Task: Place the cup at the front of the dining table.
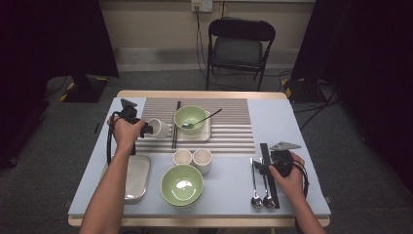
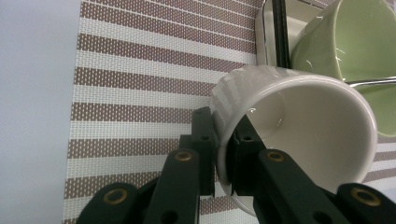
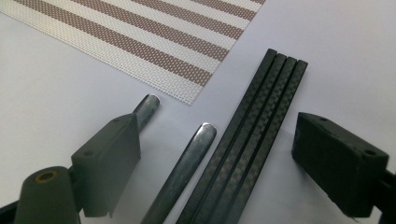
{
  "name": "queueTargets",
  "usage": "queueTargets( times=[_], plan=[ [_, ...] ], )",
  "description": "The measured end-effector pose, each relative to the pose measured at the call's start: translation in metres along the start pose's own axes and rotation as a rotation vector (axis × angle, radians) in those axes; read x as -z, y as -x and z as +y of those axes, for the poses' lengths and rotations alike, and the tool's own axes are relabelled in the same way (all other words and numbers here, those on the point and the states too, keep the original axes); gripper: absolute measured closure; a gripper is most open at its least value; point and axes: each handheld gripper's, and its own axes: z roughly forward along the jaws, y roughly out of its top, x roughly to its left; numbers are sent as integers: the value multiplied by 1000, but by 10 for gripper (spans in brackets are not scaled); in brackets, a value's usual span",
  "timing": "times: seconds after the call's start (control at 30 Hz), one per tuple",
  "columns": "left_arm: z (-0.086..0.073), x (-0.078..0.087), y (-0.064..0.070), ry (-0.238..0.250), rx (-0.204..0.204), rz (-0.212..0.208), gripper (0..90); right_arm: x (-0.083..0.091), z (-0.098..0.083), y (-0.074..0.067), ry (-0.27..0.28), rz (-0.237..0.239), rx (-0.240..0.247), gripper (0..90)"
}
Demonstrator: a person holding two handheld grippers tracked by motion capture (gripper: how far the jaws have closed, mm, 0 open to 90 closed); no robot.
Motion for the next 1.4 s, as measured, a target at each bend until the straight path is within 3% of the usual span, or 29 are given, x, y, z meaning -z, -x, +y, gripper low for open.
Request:
queueTargets(
  times=[0.3,0.9,1.27,1.4],
  plan=[
    [1,-3,-1,0,0,24,831,0,0,0,-1,0,0,142],
    [3,-11,-4,4,29,21,831,0,0,0,0,0,2,142],
    [4,-10,-7,2,29,44,830,0,0,0,-1,-1,0,142],
    [3,-11,-7,24,49,55,830,0,0,0,-1,-1,0,142]
  ],
)
